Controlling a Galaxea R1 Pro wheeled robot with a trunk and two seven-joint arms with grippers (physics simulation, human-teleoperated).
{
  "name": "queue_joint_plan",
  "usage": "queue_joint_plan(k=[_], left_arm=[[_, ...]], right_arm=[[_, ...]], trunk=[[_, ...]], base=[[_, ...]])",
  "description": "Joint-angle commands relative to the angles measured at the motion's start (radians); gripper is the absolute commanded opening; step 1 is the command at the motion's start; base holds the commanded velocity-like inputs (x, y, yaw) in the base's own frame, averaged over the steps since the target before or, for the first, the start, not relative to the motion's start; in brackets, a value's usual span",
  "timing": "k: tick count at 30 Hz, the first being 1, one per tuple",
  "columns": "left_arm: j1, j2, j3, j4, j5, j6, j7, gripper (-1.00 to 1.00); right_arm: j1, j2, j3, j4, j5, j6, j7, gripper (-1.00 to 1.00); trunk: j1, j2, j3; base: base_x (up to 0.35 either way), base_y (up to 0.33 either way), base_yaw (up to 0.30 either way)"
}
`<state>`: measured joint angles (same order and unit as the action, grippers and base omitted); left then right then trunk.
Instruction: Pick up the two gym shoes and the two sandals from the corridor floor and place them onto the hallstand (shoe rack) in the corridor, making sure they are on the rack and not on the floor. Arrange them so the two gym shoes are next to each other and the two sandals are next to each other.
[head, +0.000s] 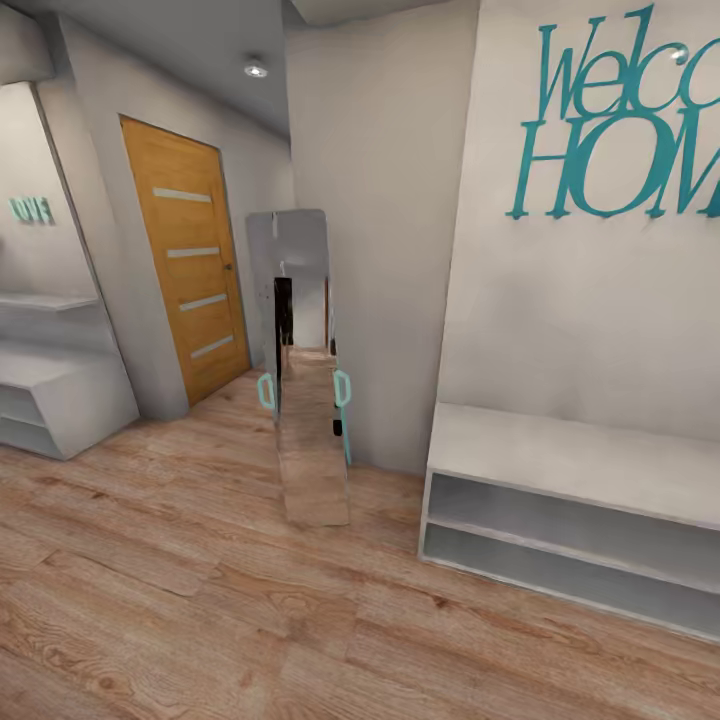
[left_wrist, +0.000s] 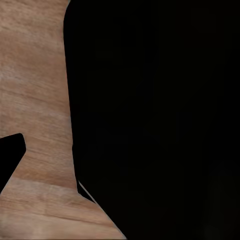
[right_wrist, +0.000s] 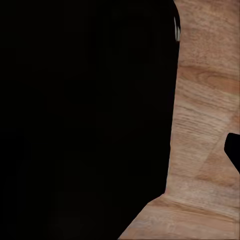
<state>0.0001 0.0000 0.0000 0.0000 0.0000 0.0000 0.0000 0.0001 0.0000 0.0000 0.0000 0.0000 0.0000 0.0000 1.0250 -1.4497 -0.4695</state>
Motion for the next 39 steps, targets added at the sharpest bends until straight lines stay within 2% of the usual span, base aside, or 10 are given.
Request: queue_joint_plan(k=[1,5,10,22,28,34,39], left_arm=[[-0.005,0.005,0.001,-0.006,0.002,-0.006,-0.003,1.0],[0.002,0.0,-0.002,0.009,-0.002,0.003,-0.002,1.0],[0.005,-0.003,-0.003,0.021,-0.003,0.013,-0.002,1.0],[0.005,0.0,0.002,0.018,0.003,0.014,0.0,1.0],[0.001,0.02,0.004,-0.016,0.005,-0.017,0.001,1.0],[-0.003,0.052,0.006,-0.05,0.008,-0.05,0.002,1.0],[-0.029,0.08,0.008,-0.078,0.008,-0.078,0.003,1.0]], right_arm=[[-0.006,0.006,-0.006,-0.006,0.001,-0.006,0.002,1.0],[-0.017,0.028,-0.002,-0.029,0.001,0.003,0.003,1.0],[-0.019,0.039,0.001,-0.025,0.002,0.01,0.003,1.0],[-0.021,0.047,-0.002,-0.03,0.001,0.012,0.003,1.0],[-0.022,0.033,-0.002,-0.061,0.004,0.01,-0.003,1.0],[-0.022,-0.001,-0.004,-0.095,0.003,0.008,-0.005,1.0],[-0.022,-0.029,-0.008,-0.123,0.0,-0.016,-0.006,1.0]], trunk=[[0.0,0.0,0.0],[0.0,0.0,0.0],[0.0,0.0,0.0],[0.0,0.0,0.0],[0.0,0.0,0.0],[0.0,0.0,0.0],[0.0,0.0,0.0]], base=[[0.0,0.0,0.0],[0.0,0.0,0.0],[0.0,0.0,0.0],[0.0,0.0,0.0],[0.0,0.0,0.0],[0.0,0.0,0.0],[0.0,0.0,0.0]])
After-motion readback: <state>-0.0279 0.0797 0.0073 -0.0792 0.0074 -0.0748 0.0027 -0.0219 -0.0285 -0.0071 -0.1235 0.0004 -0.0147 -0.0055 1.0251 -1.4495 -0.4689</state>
